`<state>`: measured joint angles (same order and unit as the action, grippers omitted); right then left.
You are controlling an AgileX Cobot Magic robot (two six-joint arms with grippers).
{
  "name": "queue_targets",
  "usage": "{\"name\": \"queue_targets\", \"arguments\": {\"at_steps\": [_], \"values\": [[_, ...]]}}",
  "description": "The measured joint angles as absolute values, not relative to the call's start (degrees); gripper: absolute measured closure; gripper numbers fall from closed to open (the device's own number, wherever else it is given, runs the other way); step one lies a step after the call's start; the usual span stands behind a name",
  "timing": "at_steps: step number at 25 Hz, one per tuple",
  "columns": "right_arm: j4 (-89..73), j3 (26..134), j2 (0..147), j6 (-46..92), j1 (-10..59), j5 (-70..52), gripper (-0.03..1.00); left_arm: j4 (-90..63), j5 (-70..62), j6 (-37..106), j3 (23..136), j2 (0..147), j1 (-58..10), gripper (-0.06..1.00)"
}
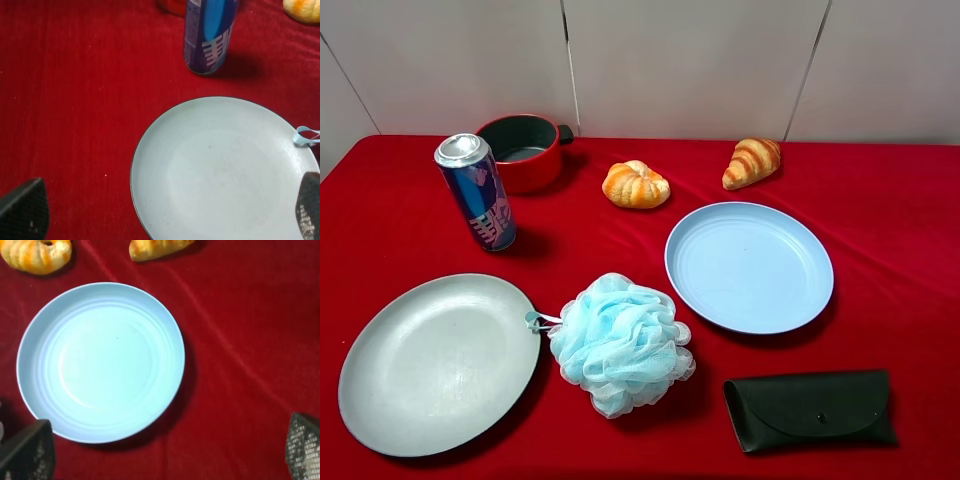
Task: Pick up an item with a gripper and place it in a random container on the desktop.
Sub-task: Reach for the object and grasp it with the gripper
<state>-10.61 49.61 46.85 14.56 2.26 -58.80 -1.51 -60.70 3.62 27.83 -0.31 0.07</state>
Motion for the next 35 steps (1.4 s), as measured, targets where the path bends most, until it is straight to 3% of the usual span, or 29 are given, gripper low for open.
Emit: {"name": "queue_targets", "arguments": {"at_steps": [14,25,35], "values": [[-13.59,63.92,68.9,12.57,5.11,-59.39,0.28,-1.51,-60.7,3.62,27.83,-0.31,0.07,-0.05],[-6.41,83.16,86.56,0.97,13.69,-63.34,0.28,-1.51,-60.7,3.62,27.83,-0.31,0.07,-0.05],[-5.96,100.37,103.13,-4.65,14.24,-68.05,0.28,-1.51,-60.7,3.62,27.83,-0.31,0.07,-0.05]]}}
